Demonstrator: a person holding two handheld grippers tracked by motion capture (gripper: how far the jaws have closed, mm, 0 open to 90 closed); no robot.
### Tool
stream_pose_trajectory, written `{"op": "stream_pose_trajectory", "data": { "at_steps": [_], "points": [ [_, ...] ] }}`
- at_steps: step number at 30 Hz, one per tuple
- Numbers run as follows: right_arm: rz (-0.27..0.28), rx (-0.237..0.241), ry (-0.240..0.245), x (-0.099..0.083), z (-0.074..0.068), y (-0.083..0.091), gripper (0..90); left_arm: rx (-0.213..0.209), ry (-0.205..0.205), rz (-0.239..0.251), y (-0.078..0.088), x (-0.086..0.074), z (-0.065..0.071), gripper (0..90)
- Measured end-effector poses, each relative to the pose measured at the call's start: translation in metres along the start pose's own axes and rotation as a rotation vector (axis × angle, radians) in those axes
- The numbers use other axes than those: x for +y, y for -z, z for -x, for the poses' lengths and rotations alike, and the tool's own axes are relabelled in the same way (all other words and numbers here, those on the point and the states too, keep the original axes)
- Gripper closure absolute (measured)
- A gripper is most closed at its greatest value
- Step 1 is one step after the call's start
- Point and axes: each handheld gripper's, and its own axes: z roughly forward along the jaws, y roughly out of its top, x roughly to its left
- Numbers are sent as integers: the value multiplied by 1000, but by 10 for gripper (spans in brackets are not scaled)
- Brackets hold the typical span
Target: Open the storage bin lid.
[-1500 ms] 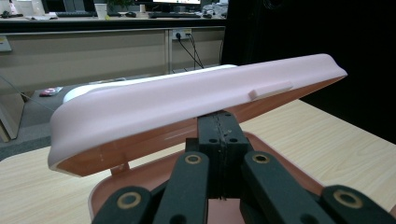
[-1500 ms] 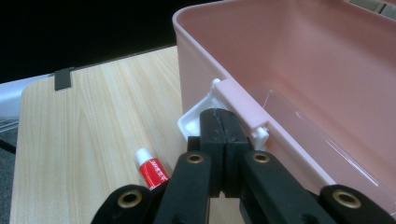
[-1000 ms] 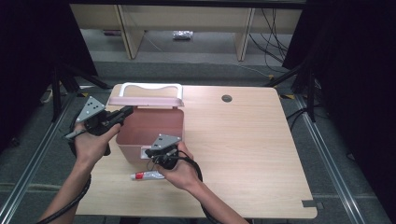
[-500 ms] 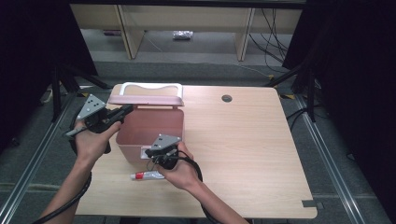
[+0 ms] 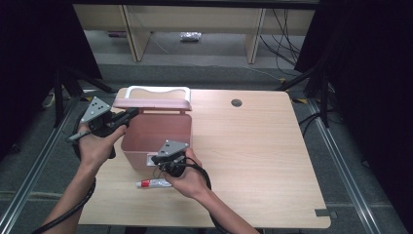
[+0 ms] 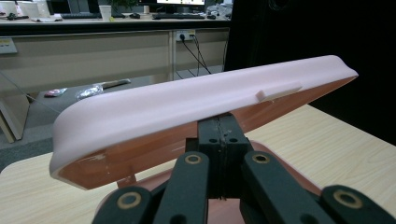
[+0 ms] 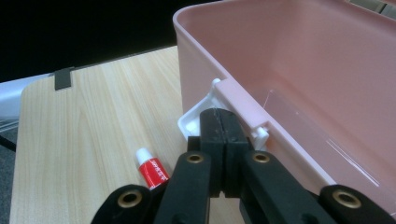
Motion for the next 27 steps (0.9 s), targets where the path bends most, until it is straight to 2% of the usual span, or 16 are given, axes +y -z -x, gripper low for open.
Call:
{"op": "stream_pose_trajectory", "data": {
  "at_steps": [27],
  "points": [
    [-14, 3, -5, 0, 0, 1, 900, 14, -4, 0, -7, 9, -5, 895]
  ]
}}
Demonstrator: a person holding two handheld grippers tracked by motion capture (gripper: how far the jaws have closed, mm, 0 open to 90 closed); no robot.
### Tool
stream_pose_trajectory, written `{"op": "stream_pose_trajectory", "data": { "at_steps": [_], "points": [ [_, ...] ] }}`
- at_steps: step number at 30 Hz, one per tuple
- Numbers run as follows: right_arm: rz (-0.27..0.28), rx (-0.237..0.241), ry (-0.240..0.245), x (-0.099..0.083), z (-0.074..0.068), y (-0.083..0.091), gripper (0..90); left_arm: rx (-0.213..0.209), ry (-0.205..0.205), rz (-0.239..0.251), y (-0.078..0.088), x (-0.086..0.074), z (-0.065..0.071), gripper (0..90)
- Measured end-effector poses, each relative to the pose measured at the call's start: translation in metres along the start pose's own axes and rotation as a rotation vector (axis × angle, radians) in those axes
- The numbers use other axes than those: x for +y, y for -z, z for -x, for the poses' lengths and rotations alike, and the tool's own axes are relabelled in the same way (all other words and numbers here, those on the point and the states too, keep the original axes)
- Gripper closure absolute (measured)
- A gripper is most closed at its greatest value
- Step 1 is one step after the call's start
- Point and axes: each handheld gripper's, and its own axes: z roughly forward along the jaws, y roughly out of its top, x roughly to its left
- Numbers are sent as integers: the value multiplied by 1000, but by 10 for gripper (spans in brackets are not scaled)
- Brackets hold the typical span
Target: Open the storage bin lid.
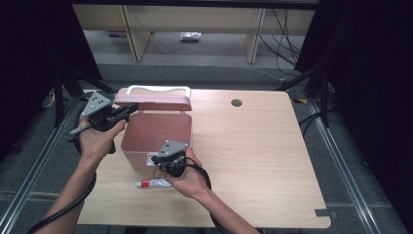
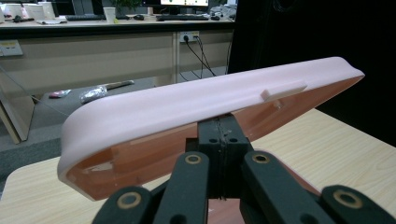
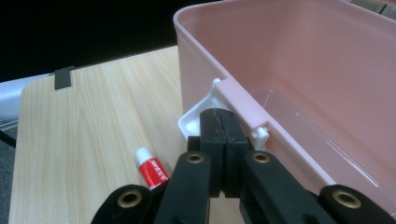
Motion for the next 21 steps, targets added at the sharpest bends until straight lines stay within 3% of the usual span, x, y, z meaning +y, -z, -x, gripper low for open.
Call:
{"op": "stream_pose_trajectory", "data": {
  "at_steps": [5, 21],
  "points": [
    [18, -7, 23, -1, 1, -2, 900, 3, 2, 2, -1, 1, 0, 895],
    [2, -1, 4, 0, 0, 0, 900, 7, 3, 3, -5, 5, -2, 896]
  ]
}}
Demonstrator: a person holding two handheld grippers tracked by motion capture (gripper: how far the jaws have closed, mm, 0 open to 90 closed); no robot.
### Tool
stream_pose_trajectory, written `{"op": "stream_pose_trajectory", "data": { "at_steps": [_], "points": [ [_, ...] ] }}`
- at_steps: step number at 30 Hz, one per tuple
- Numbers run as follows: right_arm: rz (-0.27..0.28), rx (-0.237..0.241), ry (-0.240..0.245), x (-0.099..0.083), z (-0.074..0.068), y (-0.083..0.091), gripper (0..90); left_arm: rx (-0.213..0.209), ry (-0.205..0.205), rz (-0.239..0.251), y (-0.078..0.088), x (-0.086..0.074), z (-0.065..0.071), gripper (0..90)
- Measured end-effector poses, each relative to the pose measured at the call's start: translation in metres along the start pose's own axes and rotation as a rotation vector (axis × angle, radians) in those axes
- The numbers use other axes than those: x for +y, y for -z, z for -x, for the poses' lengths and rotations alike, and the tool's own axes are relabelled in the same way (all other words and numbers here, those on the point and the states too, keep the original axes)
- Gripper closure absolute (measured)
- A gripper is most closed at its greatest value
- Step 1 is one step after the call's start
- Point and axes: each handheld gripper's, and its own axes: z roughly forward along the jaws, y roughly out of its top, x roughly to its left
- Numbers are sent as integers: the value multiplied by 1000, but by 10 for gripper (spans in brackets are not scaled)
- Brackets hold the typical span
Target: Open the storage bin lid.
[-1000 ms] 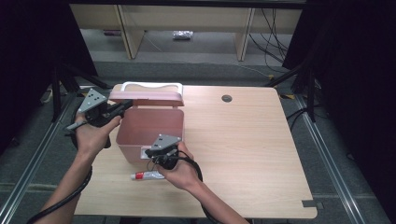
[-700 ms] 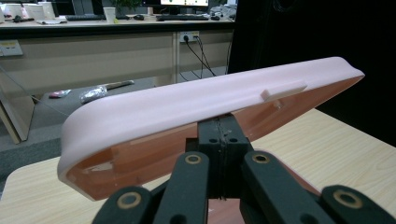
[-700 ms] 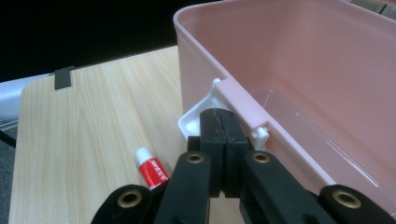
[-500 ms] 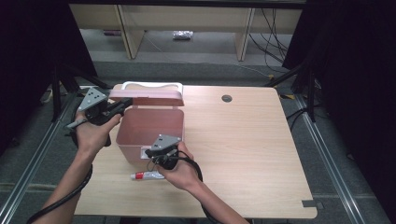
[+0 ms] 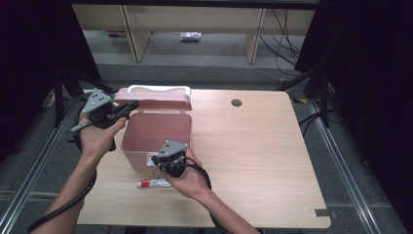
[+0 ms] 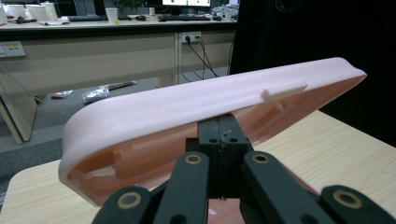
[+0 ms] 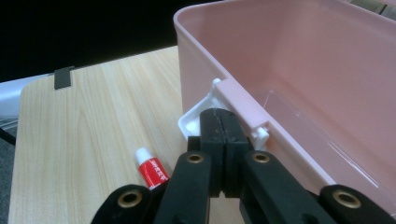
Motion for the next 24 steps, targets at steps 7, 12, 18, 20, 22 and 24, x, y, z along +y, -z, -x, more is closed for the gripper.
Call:
{"op": "stream_pose_trajectory", "data": {
  "at_steps": [7, 12, 18, 20, 22, 24],
  "points": [
    [19, -7, 19, 0, 1, -2, 900, 3, 2, 1, -2, 2, -1, 896],
    [16, -6, 17, 0, 0, -2, 900, 5, 0, -1, -3, 3, -1, 896],
    [7, -3, 21, 0, 1, -1, 900, 11, 3, -2, -4, 2, -3, 896],
    [7, -2, 19, 0, 1, -1, 900, 11, 5, -2, -4, 2, -3, 896],
    [8, -4, 17, 0, 1, 0, 900, 13, 2, -5, -4, 2, -4, 896],
    [6, -6, 10, -1, 0, 0, 900, 14, 2, -4, -5, 2, -4, 896]
  ]
}}
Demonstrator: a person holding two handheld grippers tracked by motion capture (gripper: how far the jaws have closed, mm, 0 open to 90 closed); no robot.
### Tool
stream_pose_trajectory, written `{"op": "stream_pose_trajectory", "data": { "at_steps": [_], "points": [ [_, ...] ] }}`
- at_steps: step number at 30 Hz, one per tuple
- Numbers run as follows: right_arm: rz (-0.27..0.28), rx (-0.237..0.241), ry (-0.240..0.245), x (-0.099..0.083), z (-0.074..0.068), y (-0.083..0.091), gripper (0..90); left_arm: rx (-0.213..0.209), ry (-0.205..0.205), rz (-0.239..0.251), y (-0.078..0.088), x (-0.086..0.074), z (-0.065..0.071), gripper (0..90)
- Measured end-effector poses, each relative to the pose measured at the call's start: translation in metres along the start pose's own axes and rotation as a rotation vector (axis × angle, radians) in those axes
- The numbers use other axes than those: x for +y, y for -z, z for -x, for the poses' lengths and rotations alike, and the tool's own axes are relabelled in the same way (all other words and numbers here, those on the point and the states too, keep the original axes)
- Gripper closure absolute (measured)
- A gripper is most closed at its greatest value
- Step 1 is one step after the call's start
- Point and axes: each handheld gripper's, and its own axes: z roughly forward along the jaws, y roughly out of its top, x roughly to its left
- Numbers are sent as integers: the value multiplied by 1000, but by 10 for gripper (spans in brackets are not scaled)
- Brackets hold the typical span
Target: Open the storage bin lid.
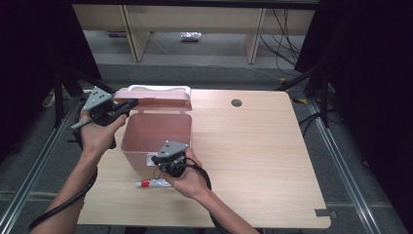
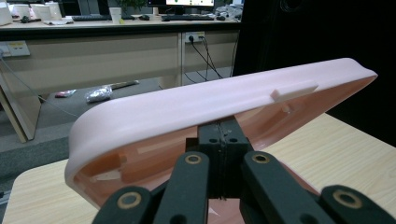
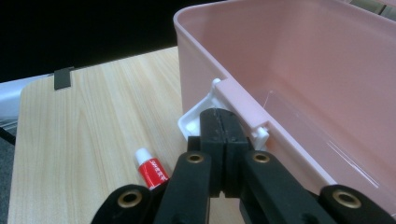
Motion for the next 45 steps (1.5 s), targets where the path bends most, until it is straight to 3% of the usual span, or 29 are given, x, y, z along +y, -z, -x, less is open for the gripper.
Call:
{"op": "stream_pose_trajectory", "data": {
  "at_steps": [45],
  "points": [
    [0, 0, 0, 0, 0, 0, 900, 36, 11, -15, -14, 6, -10, 897]
  ]
}}
